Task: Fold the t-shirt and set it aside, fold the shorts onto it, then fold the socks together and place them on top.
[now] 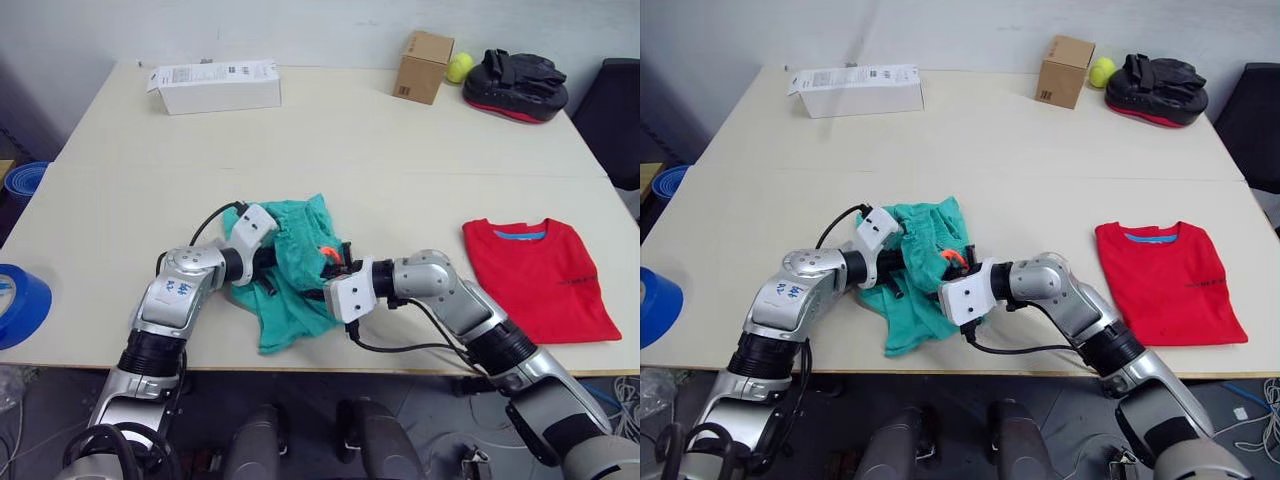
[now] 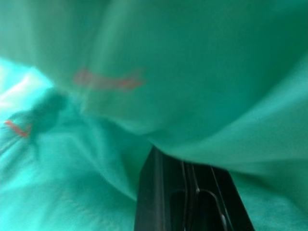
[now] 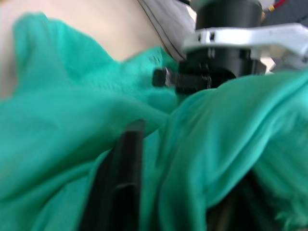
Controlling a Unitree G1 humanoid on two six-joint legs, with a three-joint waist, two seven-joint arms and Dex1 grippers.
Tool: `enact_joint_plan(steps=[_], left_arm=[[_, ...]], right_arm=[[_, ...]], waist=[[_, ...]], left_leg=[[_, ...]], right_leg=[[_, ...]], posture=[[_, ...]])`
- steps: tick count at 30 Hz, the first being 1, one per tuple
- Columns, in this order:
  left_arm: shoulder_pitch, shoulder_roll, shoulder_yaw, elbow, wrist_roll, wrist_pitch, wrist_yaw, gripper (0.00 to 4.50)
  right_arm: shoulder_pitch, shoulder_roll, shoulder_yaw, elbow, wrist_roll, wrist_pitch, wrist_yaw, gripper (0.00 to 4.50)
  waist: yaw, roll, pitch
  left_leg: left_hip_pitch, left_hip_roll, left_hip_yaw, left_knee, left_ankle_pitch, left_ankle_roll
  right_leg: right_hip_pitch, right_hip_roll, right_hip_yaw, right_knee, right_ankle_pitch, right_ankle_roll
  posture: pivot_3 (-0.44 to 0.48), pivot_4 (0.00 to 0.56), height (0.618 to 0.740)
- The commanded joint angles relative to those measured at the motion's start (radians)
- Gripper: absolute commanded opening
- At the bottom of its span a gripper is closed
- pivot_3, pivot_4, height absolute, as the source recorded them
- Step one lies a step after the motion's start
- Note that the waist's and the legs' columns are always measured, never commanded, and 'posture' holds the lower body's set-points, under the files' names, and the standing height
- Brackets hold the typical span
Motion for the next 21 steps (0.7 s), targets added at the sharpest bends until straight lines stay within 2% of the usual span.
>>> enact_joint_plan(steps=[1, 6, 11, 13, 16, 20, 21], left_arm=[[0.017, 0.040, 0.029, -0.020, -0.014, -0.022, -0.007, 0.00], [0.068, 0.142, 0.113, -0.089, -0.067, 0.016, -0.050, 0.00], [0.169, 0.282, 0.215, -0.200, -0.153, 0.051, -0.136, 0.00], [0.190, 0.319, 0.243, -0.237, -0.185, 0.054, -0.158, 0.00], [0.147, 0.335, 0.266, -0.269, -0.243, 0.076, -0.172, 0.00], [0.022, 0.342, 0.204, -0.278, -0.261, 0.061, -0.205, 0.00], [-0.016, 0.343, 0.175, -0.272, -0.254, 0.047, -0.221, 0.00]], right_arm=[[0.018, -0.038, -0.037, -0.094, 0.131, -0.047, 0.105, 2.82], [0.059, -0.121, -0.075, -0.227, 0.306, 0.069, 0.239, 4.45], [0.035, -0.171, -0.191, -0.277, 0.437, 0.291, 0.237, 4.45], [0.010, -0.177, -0.237, -0.230, 0.432, 0.352, 0.210, 4.45], [-0.016, -0.174, -0.274, -0.146, 0.396, 0.393, 0.184, 4.45], [-0.020, -0.155, -0.283, -0.086, 0.365, 0.397, 0.173, 3.61], [-0.016, -0.152, -0.278, -0.084, 0.356, 0.391, 0.174, 3.25]], waist=[[0.000, 0.000, 0.000], [-0.004, 0.000, 0.000], [-0.003, 0.000, 0.000], [-0.001, 0.001, 0.000], [0.005, 0.001, 0.000], [0.003, 0.001, 0.000], [0.002, 0.001, 0.000]], left_leg=[[0.000, 0.000, 0.000, 0.000, 0.000, 0.000], [0.001, 0.001, 0.000, -0.001, -0.002, -0.001], [0.002, 0.001, 0.000, -0.005, -0.004, -0.004], [0.002, 0.001, -0.001, -0.007, -0.004, -0.004], [0.002, 0.000, -0.001, -0.009, -0.003, -0.004], [0.001, 0.000, -0.002, -0.011, -0.003, -0.004], [0.001, -0.001, -0.001, -0.012, -0.002, -0.003]], right_leg=[[0.000, 0.000, 0.000, 0.000, 0.000, 0.000], [0.000, 0.000, 0.000, 0.000, 0.000, -0.001], [-0.001, -0.001, 0.000, -0.001, -0.001, -0.003], [-0.001, -0.002, -0.001, -0.001, -0.002, -0.004], [-0.002, -0.003, -0.002, -0.002, -0.002, -0.007], [-0.001, -0.004, -0.004, -0.004, -0.002, -0.009], [-0.002, -0.004, -0.004, -0.005, -0.002, -0.009]], posture=[[0.000, 0.150, 0.740], [0.000, 0.150, 0.740], [0.000, 0.150, 0.740], [0.000, 0.150, 0.740], [0.000, 0.150, 0.740], [0.000, 0.150, 0.740], [0.000, 0.150, 0.740]])
